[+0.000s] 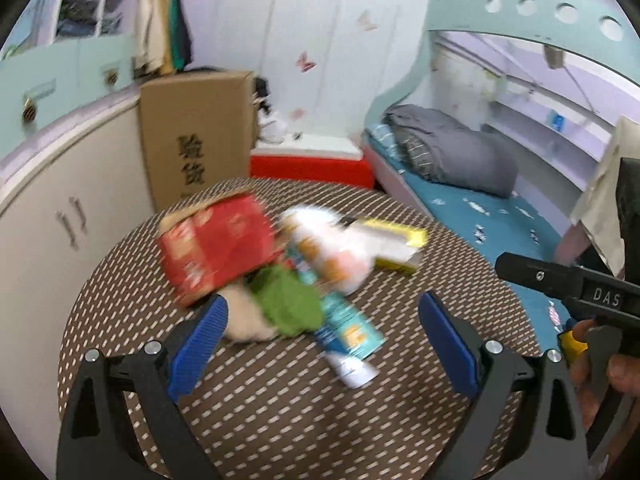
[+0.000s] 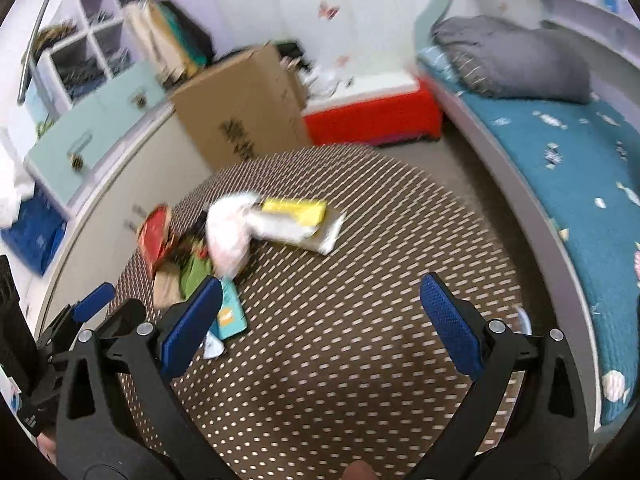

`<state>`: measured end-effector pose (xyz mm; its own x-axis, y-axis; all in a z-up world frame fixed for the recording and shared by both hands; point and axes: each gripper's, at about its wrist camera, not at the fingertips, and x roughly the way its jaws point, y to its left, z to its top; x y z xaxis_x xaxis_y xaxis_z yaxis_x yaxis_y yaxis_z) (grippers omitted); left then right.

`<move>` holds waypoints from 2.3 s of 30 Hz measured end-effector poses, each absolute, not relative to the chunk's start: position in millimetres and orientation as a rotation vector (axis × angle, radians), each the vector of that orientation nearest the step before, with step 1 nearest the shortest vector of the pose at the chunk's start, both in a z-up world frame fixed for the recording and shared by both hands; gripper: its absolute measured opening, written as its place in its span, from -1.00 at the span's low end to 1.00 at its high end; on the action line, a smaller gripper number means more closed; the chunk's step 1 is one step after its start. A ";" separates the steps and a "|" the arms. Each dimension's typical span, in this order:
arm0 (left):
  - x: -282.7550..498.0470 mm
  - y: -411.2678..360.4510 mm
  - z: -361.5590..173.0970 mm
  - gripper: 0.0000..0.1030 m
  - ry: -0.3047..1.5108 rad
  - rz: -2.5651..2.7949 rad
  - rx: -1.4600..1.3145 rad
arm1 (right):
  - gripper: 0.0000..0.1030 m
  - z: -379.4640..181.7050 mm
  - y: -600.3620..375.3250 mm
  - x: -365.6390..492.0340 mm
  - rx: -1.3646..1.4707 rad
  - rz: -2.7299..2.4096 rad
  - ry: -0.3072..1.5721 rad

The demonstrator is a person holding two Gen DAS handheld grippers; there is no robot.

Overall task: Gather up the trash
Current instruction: 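Move both tools back over the table toward the remaining trash, then grasp the teal snack pouch with the right tool while the left grasps a beige sock, then carry the pouch and sock to the wastebasket and open both tools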

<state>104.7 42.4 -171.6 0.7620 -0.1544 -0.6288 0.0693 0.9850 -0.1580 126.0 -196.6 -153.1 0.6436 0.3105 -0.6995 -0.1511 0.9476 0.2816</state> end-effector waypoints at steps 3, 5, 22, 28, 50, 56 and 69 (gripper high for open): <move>101.4 59.6 -188.6 0.82 0.736 -0.086 -0.138 | 0.88 -173.2 -171.7 136.1 0.159 0.316 0.891; 98.3 71.0 -201.0 0.82 0.763 -0.064 -0.149 | 0.88 -185.9 -153.6 142.7 0.122 0.347 0.921; 143.5 107.6 -228.1 0.82 0.817 0.020 -0.219 | -0.36 -222.3 -63.4 181.8 -0.042 0.515 1.001; 169.2 111.4 -240.7 0.05 0.872 -0.022 -0.291 | -0.52 -223.5 -56.8 181.0 -0.063 0.531 0.980; 131.9 111.1 -237.9 -0.42 0.895 -0.071 -0.223 | -0.58 -221.7 -63.8 154.5 -0.107 0.536 0.990; 99.6 115.9 -242.4 -0.47 0.906 -0.090 -0.236 | -0.59 -220.9 -90.3 122.2 -0.041 0.543 1.003; 81.1 92.4 -242.2 -0.51 0.916 -0.112 -0.135 | -0.59 -207.4 -138.3 96.9 0.062 0.526 0.964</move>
